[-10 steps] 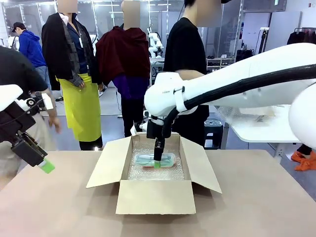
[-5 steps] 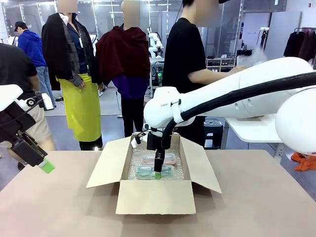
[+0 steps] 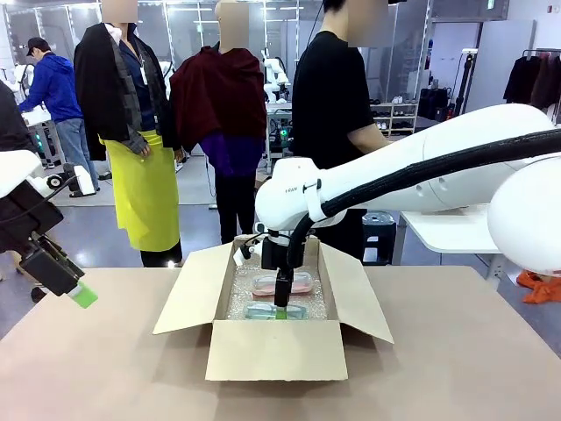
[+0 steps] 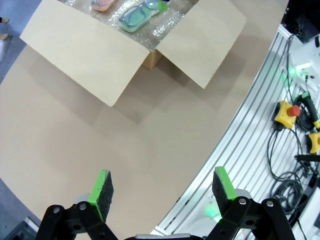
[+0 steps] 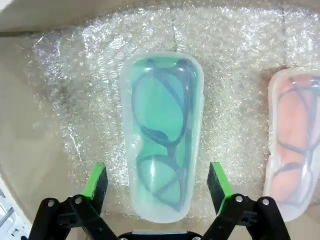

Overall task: Pack the glasses set securely to prepare it for shipping.
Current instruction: Put the Glasses case from the right side of the table into the Package Box, then position the Package Box on the left side of the table.

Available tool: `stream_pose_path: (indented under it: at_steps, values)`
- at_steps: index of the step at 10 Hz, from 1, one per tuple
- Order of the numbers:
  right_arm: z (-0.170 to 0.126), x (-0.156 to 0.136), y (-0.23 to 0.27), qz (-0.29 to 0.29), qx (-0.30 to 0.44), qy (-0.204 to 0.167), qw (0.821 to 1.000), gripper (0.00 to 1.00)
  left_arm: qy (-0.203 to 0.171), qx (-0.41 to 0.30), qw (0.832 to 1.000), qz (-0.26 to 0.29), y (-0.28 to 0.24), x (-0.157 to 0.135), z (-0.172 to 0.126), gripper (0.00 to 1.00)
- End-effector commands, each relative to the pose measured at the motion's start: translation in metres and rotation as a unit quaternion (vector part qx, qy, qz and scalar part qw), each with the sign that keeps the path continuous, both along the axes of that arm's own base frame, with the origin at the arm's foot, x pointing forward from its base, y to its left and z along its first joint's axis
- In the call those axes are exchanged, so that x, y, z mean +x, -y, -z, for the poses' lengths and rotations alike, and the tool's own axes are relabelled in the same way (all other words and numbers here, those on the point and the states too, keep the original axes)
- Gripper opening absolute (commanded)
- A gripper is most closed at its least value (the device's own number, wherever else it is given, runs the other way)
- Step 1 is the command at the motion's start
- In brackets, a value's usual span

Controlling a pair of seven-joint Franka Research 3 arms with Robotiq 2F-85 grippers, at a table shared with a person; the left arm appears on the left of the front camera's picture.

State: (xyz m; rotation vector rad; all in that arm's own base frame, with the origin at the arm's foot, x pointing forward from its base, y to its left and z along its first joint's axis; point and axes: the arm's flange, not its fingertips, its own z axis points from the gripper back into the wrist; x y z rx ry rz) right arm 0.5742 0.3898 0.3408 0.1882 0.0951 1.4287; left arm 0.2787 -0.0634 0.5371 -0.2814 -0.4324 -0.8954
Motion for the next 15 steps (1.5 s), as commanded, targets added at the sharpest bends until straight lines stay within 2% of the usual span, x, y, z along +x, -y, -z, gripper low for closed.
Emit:
stream_pose_path:
  at_steps: [1,2,3,4,15]
  values:
    - [-0.007,-0.016,0.004,0.006,-0.011,0.011,1.0,1.0,0.002,-0.008,1.0,0.005,0.0,0.0,-0.001,1.0]
    - [-0.013,-0.019,0.006,0.01,-0.005,0.019,1.0,1.0,0.002,-0.008,1.0,0.005,0.0,0.0,-0.001,1.0]
    - [-0.019,-0.02,0.015,0.053,-0.009,0.048,0.997,1.0,0.002,-0.008,1.0,0.005,0.0,0.0,-0.001,1.0]
    - [-0.01,-0.003,-0.001,-0.002,0.001,0.006,1.0,1.0,0.002,-0.008,1.0,0.005,0.0,0.0,-0.001,1.0]
    - [-0.01,-0.003,-0.001,-0.002,0.001,0.006,1.0,1.0,0.0,0.0,1.0,0.0,0.0,0.0,0.0,1.0]
